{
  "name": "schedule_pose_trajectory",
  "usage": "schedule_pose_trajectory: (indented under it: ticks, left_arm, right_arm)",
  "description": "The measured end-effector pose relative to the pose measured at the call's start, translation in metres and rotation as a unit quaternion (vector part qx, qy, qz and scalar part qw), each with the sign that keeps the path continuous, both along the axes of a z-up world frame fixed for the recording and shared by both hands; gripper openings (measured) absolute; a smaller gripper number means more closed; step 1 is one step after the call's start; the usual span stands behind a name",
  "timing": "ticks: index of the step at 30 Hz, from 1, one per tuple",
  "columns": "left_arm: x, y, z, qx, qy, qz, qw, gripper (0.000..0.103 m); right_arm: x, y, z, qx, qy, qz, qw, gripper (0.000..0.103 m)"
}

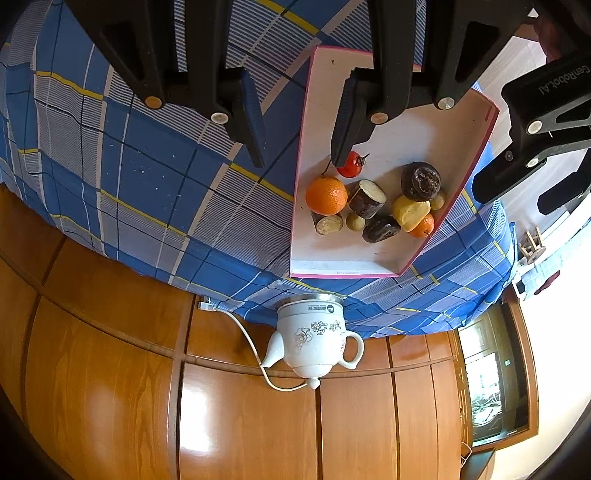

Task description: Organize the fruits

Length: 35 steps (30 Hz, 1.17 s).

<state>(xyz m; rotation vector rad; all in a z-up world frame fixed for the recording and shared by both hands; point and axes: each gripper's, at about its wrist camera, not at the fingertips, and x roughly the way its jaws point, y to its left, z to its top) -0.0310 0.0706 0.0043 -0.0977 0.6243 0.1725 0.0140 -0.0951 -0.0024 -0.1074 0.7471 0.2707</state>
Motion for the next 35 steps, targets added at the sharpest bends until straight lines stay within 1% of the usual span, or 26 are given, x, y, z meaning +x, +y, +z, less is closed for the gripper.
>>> schedule_pose_trajectory:
  ticks: [31, 33, 35]
  left_arm:
    - [-0.001, 0.002, 0.002, 0.000, -0.005, 0.001, 1.0000, 0.103]
    - [-0.001, 0.002, 0.002, 0.000, -0.006, 0.000, 1.0000, 0.103]
    - [0.001, 0.002, 0.002, -0.002, -0.003, -0.002, 1.0000, 0.103]
  right_arm:
    - [-0.002, 0.002, 0.001, -0.001, -0.002, 0.005, 1.000, 0.036]
    - [-0.001, 0.000, 0.002, 0.003, -0.001, 0.005, 1.000, 0.036]
    - [0.005, -0.011, 0.005, 0.015, 0.001, -0.006, 1.000, 0.036]
